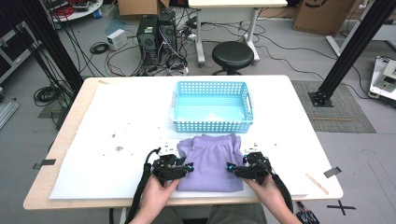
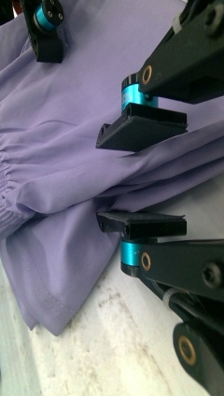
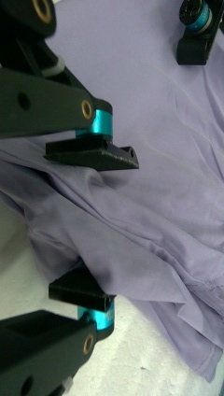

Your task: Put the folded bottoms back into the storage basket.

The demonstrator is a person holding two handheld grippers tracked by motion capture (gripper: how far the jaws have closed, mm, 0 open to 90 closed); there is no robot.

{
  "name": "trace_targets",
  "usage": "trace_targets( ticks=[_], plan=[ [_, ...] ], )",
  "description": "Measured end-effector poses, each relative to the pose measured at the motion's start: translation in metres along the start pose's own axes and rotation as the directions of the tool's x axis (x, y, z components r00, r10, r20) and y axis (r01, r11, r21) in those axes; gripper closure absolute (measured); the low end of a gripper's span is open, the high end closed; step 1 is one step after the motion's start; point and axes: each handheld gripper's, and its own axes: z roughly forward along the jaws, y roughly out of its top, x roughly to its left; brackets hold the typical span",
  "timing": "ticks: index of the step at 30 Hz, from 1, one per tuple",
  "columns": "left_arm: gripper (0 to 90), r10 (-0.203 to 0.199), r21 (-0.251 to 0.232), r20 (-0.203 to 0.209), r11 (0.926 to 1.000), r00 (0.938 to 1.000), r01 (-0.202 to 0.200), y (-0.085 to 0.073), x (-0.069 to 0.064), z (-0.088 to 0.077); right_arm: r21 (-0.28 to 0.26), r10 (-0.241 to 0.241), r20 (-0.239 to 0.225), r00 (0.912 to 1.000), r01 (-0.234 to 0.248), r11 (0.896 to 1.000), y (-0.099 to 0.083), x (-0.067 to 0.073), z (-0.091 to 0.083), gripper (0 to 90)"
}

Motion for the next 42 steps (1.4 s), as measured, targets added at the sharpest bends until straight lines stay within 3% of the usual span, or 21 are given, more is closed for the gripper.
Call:
trace_targets(
  ticks=[7,12,16,21,28,33,42],
  plan=[
    [65.0,0.024,0.009,0.001,0.9997,0.9997,-0.024,0.001,0.001,0.0,-0.001,-0.045,0.013,0.9989,0.045,0.999,0.0,0.003,0.002,54.5],
    [49.0,0.071,0.031,-0.077,0.9971,0.9945,-0.069,-0.002,-0.001,-0.01,-0.005,-0.053,-0.001,0.9986,0.053,0.999,0.0,0.001,0.001,54.4],
    [50.9,0.035,0.018,-0.06,0.9992,0.9976,-0.034,-0.002,0.0,-0.008,-0.001,-0.052,0.002,0.9986,0.052,0.999,0.0,0.002,0.001,54.4],
    [63.3,-0.007,0.006,-0.017,1.0,0.9998,0.007,0.001,0.001,-0.001,-0.004,-0.057,0.003,0.9984,0.057,0.998,0.0,0.003,0.002,55.1],
    [77.6,-0.029,0.013,0.025,0.9995,0.9993,0.028,0.006,0.004,0.008,-0.005,-0.075,-0.005,0.9971,0.075,0.997,0.003,0.004,0.005,70.2],
    [82.7,-0.027,0.013,0.074,0.9996,0.9969,0.026,0.008,0.006,0.01,-0.007,-0.068,-0.026,0.9974,0.068,0.998,0.003,0.0,0.004,82.1],
    [83.8,0.034,-0.053,0.12,0.9982,0.9922,-0.028,0.013,0.003,0.004,-0.047,-0.087,-0.027,0.9958,0.085,0.995,0.003,0.0,-0.005,84.9]
  ],
)
